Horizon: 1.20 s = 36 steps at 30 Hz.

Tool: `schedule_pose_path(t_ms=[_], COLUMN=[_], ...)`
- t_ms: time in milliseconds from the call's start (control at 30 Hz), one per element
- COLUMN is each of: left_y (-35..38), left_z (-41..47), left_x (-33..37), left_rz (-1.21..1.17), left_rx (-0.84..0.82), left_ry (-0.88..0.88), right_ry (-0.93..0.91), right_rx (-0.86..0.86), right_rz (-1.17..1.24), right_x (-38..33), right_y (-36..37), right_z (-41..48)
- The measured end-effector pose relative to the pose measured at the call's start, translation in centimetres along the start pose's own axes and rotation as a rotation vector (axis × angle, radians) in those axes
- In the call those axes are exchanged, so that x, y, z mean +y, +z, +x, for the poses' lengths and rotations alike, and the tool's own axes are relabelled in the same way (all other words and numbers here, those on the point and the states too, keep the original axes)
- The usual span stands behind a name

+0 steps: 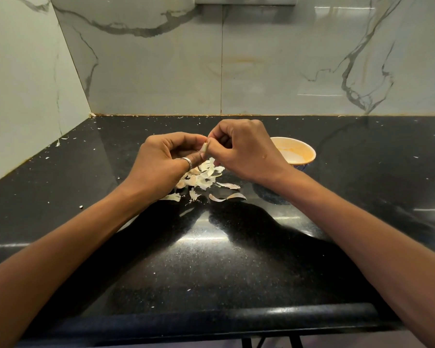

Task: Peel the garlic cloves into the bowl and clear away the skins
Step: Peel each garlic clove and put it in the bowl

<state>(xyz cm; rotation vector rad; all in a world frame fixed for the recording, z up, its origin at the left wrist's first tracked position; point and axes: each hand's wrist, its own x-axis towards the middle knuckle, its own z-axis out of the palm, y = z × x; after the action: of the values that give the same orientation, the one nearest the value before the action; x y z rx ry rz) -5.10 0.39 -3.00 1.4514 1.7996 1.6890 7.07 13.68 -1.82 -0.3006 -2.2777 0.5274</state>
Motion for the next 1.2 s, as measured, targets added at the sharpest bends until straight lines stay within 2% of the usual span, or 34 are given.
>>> schedule_pose_path(t_ms=[333,500,933,1200], left_y=[-0.04,0.02,-0.31,-0.20], left_z=[0.02,0.15,0.82,0.74], left_x=[-0.13,-0.12,0.26,0.50], left_rz=[-0.027,-0.081,-0.412,-0.365], left_rx=[-0.010,0.043,0.227,0.221], left_ry=[0.015,-0.021,-0.162,-0.177], right_ry=[0.083,0.103,0.077,0.051], right_rx=[-0.014,-0.021,-0.091,-0.010], right_rz=[0.011,-0.015,-0.064,-0.095], right_x=[0.05,-0.12,-0.37,-0.72], right_y=[0.28,0.01,0.01,-0.53], right_z=[0.03,0.13,-0.09,-0.21])
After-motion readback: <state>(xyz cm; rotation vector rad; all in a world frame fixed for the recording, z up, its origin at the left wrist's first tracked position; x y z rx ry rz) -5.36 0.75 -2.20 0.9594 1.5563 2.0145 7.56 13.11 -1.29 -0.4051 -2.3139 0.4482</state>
